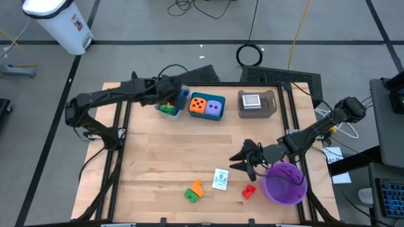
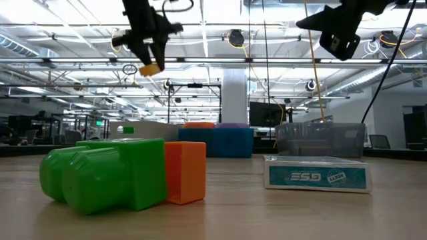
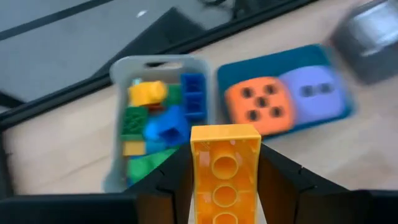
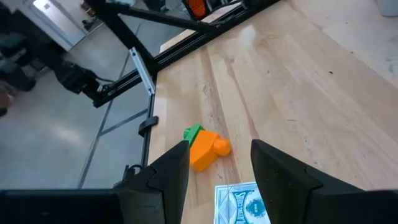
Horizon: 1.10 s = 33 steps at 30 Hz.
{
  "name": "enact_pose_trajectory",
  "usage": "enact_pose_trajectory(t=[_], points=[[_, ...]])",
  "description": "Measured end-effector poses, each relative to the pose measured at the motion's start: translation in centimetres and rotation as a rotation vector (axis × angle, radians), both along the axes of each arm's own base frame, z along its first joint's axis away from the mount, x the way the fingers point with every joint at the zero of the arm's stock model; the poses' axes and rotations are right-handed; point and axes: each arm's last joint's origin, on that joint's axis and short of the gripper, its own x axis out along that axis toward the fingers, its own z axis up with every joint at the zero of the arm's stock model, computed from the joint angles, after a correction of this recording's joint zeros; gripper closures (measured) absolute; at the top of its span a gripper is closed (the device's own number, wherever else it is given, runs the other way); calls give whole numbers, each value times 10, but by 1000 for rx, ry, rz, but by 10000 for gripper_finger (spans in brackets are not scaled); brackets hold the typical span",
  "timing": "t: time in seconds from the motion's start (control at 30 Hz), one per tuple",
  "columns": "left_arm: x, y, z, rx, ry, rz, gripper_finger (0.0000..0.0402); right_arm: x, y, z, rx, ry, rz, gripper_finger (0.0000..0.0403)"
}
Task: Pick & Place Toys
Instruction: Put the yellow game piece into the gray bin
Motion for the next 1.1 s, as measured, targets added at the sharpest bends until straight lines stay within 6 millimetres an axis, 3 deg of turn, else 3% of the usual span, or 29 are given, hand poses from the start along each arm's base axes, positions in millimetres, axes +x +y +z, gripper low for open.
enact_pose_trajectory(t=[0.2,0.37,0.7,1.1], points=[[7,29,-24,-23,125,65,261,3,-7,0,20,3,-39,239],[22,42,-51,-55,216,78,261,6,-13,0,40,6,-71,239],[41,53,-91,-114,331,79,261,9,-20,0,60,8,-112,239],[31,53,-118,-197,359,119,258,9,-21,0,60,4,-140,239]])
